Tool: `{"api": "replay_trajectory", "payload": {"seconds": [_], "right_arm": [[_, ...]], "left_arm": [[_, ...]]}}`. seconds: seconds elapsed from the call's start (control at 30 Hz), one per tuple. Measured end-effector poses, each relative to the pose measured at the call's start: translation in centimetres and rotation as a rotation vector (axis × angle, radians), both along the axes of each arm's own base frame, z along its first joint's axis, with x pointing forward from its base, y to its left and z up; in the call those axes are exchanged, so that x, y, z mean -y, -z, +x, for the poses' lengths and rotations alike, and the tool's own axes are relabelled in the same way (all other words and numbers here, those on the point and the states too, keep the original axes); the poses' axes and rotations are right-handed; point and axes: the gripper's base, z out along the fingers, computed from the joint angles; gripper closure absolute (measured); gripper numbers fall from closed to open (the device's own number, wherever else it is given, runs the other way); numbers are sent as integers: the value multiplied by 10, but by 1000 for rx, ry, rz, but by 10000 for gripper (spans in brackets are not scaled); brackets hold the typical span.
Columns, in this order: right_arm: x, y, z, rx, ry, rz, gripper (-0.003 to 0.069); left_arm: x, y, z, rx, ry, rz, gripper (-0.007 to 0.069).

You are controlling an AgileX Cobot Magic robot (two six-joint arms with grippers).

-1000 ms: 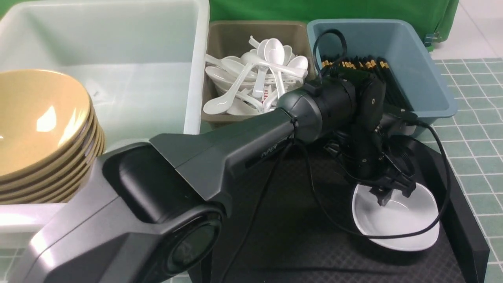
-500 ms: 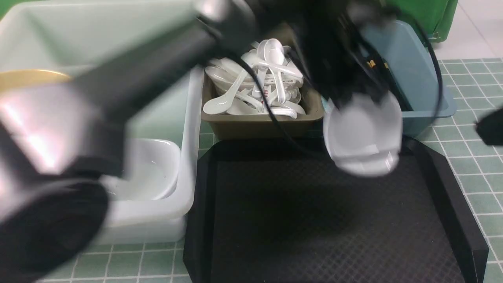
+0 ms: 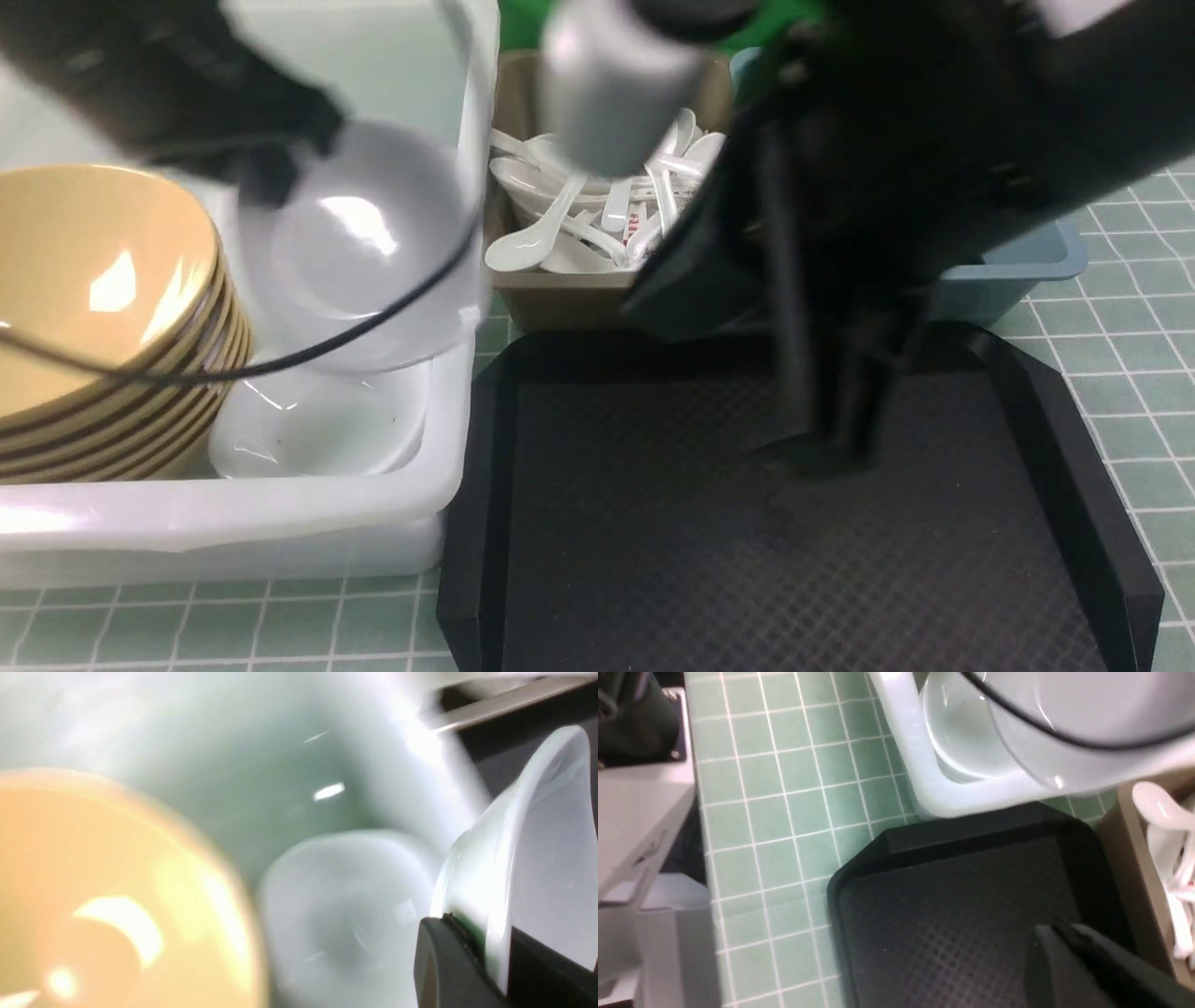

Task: On blue table put chopsticks spoon bowls plates into blue grey white boxes.
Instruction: 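Place the white bowl into the white bin with the other dishes with the left gripper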

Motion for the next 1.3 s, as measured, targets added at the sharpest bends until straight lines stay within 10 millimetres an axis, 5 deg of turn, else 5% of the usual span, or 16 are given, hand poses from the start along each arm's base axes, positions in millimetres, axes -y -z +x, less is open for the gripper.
{"api": "replay_trajectory", "payload": {"seconds": [0.1, 0.2, 0.6, 0.87, 1.13, 1.3], "right_arm": [[-7, 2, 2, 5, 3, -10, 610], [-7, 1, 3, 9, 12, -11, 609], [-5, 0, 4, 26, 25, -19, 606], [-5, 1, 5, 26, 25, -20, 606], [-4, -2, 4, 30, 25, -13, 604], [-2, -1, 7, 62, 44, -40, 604]], "left_arm": [[-27, 7, -2, 3, -20, 62, 618], [-33, 15, 5, -3, 43, 111, 618], [-8, 86, 58, -199, 272, 97, 617], [-8, 96, 64, -222, 288, 117, 515], [-8, 73, 64, -177, 300, 121, 198], [-7, 13, 50, -15, 217, 54, 113]]}}
